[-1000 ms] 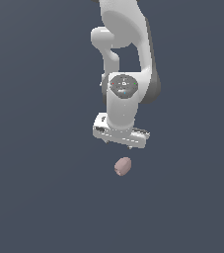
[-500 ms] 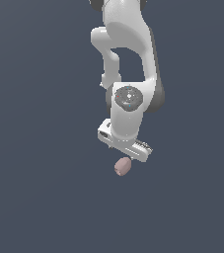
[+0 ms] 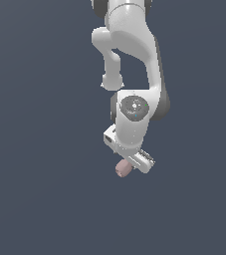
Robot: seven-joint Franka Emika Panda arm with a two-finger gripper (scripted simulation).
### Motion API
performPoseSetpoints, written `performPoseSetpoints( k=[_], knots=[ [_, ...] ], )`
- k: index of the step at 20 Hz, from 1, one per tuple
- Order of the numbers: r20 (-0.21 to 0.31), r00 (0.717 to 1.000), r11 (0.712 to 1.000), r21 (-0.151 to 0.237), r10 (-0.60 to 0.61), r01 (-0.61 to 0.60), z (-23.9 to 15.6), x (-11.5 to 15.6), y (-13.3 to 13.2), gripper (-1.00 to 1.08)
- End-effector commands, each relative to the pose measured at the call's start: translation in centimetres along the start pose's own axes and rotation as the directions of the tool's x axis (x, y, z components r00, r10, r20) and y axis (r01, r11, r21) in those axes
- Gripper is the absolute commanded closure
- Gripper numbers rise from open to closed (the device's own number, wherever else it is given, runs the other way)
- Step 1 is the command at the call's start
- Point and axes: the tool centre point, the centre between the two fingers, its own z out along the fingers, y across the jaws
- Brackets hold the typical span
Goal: Pick up the object and move it to a goal position.
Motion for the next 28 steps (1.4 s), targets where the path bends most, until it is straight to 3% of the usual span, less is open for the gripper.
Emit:
performPoseSetpoints(
  k=[1,11,21,27,28],
  knots=[
    [-0.002,1.0,1.0,0.001,0.031,-0.031,0.2,0.1,-0.3,-0.92],
    [-0.002,0.998,0.998,0.002,0.058,-0.058,0.6,0.2,-0.6,-0.92],
    [-0.003,0.998,0.998,0.002,0.062,-0.062,5.1,0.1,-0.6,-0.92],
    [-0.003,0.998,0.998,0.002,0.063,-0.063,5.4,0.2,-0.6,-0.92],
    [-0.003,0.998,0.998,0.002,0.063,-0.063,5.4,0.2,-0.6,1.08]
  ],
)
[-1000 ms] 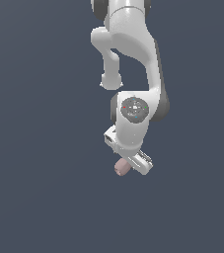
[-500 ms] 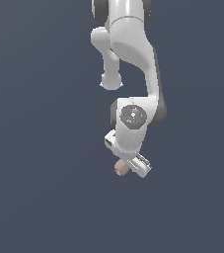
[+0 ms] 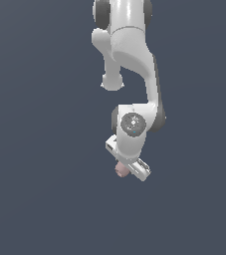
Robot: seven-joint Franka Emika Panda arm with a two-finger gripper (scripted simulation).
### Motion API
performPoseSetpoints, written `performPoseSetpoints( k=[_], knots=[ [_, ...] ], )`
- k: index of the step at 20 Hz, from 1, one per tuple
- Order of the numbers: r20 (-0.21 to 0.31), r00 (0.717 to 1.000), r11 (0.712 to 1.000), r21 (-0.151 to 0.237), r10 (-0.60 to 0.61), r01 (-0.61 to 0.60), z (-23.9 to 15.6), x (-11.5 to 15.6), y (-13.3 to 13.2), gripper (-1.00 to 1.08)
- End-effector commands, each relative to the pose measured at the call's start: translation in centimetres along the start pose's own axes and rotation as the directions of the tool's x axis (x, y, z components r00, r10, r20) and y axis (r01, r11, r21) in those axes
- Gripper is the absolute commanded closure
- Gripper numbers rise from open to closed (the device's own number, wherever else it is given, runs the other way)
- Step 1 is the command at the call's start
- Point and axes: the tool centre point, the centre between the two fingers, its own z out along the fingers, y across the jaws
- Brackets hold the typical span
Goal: Pick up the object and move it to a goal position.
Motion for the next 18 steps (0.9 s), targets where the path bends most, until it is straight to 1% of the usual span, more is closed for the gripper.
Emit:
performPoseSetpoints(
  k=[1,12,15,18],
  knots=[
    [0.0,1.0,1.0,0.001,0.0,0.0,0.0,0.0,0.0,1.08],
    [0.0,1.0,1.0,0.001,0.0,0.0,-0.1,0.1,0.1,1.08],
    [0.0,1.0,1.0,0.001,0.0,0.0,-0.4,0.4,0.7,1.08],
    [0.0,1.0,1.0,0.001,0.0,0.0,-1.0,1.0,1.9,1.08]
  ],
)
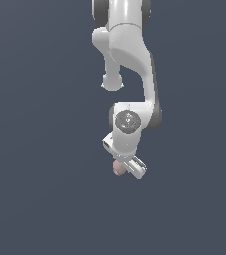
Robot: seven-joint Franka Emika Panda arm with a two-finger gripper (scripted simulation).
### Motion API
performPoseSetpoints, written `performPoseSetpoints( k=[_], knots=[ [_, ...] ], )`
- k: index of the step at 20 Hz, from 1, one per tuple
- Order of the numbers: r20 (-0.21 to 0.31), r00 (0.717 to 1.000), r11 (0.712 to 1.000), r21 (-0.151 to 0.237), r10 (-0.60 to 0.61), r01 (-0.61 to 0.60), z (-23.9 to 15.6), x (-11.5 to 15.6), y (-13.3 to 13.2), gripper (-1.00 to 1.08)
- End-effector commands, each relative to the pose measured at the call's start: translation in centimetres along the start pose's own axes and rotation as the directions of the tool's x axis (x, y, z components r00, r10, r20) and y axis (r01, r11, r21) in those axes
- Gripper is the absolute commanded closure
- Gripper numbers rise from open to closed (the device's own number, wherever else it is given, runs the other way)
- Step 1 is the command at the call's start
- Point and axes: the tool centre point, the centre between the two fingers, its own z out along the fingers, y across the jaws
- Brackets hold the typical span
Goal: Pick up the object and move it to a goal position.
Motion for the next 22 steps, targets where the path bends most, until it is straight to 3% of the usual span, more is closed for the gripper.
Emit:
performPoseSetpoints(
  k=[1,14,22],
  knots=[
    [-0.001,1.0,1.0,0.001,0.001,-0.001,-0.6,0.7,1.2,1.08],
    [0.0,1.0,1.0,0.001,0.001,-0.001,-6.0,6.5,11.5,1.08],
    [0.0,1.0,1.0,0.001,0.001,-0.001,-7.2,8.0,13.8,1.08]
  ],
)
